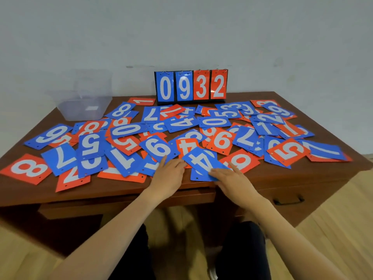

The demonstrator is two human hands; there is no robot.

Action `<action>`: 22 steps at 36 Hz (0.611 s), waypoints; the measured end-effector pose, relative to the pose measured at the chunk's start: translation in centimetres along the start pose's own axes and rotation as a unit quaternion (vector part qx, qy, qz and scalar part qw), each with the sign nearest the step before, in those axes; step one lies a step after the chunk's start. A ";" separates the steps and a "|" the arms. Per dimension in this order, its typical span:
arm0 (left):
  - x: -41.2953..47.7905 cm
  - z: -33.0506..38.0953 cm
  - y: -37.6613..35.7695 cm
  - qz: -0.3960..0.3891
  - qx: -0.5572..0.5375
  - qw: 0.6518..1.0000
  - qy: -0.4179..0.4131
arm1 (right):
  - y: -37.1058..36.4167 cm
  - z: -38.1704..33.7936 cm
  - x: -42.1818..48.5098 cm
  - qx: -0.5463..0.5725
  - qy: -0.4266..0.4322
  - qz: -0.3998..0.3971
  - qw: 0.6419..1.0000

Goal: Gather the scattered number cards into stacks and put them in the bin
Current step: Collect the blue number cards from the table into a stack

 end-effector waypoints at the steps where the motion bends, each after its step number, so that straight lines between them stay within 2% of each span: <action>1: -0.2 0.0 -0.1 -0.007 -0.002 1.000 0.002 | 0.4 0.1 -0.2 0.040 -0.006 0.003 0.999; 3: -0.3 0.1 -0.3 -0.024 -0.006 1.000 0.011 | 1.3 0.5 -0.5 0.110 -0.030 0.022 0.993; 7: 0.3 0.0 -0.4 -0.046 0.008 0.998 0.037 | 2.4 1.6 -0.3 0.084 -0.060 0.088 0.991; 10: 0.6 0.3 0.3 -0.011 -0.050 0.998 0.045 | 2.2 2.2 0.4 0.113 -0.080 0.113 0.984; 13: 0.5 1.8 1.3 0.004 -0.127 0.992 -0.015 | 1.4 3.1 1.2 0.214 -0.099 0.078 0.969; 16: 0.6 3.3 0.8 -0.049 -0.066 0.993 -0.085 | 1.6 3.7 1.7 0.277 -0.091 0.028 0.956; 19: 1.0 3.2 0.2 -0.099 -0.057 0.990 -0.077 | 3.1 4.1 2.2 0.277 -0.066 0.021 0.958; 20: 1.2 3.3 0.4 -0.099 -0.085 0.989 -0.074 | 4.0 4.3 2.5 0.273 -0.064 0.044 0.959; 22: 1.7 3.2 1.5 -0.082 -0.216 0.972 -0.045 | 6.2 4.7 3.0 0.245 -0.062 0.122 0.960</action>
Point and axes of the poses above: each hand's wrist, its own x-axis towards the middle knuckle, its own y-axis out of the back of the hand, z = x × y, the point moved 7 cm from there along x, towards the middle knuckle, and after that the axes turned 14 degrees about y, right-handed, at the moved point
